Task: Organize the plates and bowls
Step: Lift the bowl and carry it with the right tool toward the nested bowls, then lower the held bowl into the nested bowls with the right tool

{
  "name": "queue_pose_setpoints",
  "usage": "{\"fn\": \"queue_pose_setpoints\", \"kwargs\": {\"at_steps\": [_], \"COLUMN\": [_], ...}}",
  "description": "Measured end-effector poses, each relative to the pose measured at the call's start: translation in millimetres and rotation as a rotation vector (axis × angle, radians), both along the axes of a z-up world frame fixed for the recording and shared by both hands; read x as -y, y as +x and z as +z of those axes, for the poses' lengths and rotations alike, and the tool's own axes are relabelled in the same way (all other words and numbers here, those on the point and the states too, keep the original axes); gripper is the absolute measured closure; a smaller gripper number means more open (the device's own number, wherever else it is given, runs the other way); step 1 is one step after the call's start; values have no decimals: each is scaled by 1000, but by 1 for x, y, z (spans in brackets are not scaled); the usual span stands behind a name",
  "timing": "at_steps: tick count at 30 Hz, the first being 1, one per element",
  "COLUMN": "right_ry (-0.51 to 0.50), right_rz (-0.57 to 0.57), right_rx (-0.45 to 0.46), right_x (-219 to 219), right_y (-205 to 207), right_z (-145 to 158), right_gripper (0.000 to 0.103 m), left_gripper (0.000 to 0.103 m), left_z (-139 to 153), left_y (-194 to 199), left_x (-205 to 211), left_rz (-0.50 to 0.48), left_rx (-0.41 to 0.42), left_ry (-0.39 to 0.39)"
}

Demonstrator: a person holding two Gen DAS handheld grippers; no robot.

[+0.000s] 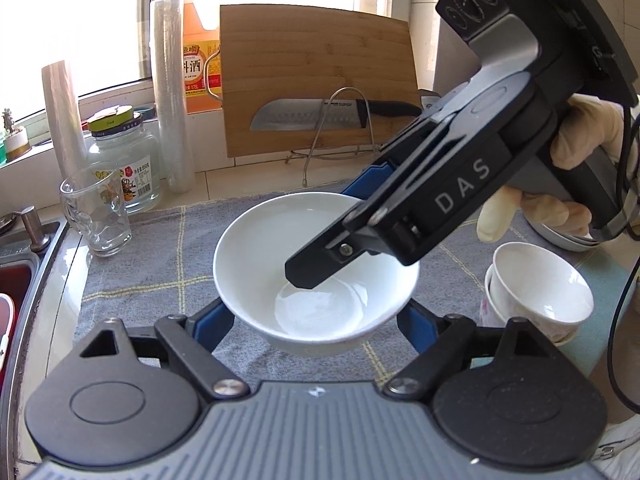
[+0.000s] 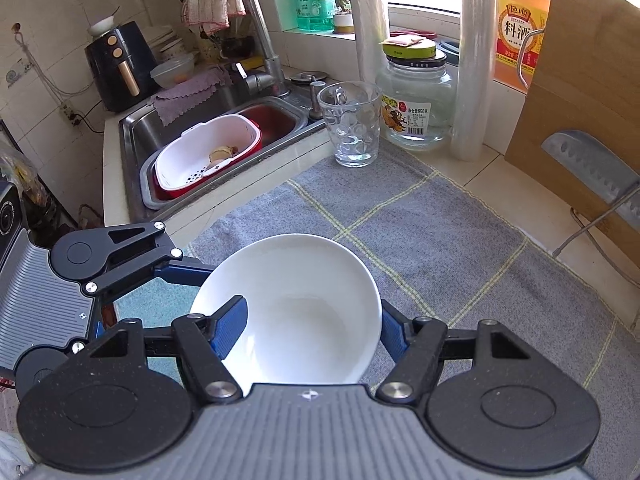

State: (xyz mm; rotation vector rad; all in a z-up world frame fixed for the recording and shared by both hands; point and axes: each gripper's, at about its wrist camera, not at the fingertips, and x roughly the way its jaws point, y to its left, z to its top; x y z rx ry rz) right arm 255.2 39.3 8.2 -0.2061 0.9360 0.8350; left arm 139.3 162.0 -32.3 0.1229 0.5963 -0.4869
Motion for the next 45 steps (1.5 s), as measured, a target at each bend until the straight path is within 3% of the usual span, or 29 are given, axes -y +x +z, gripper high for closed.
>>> {"fn": "queue_pose_setpoints", "kwargs": {"at_steps": [9,22,34,45], "right_ry": [9,28,28,32], "right_rz": [-27,-144,-292,-382], "right_rx": [16,46,50,32], "right_x": [28,84,134,160], "right_y": [-31,-63,-87,-104], "right_z": [10,24,22,12], "right_gripper": [28,28,28,28], "left_gripper": [15,15,15,15], "left_z": [8,20,19,10], "left_y": [-26,-39,-40,-40], "left_x": [23,60,102,124], "left_rz": [-41,-175,-312,-381], "left_rx": [12,34,25,-9], "left_ry": [9,19,22,22]}}
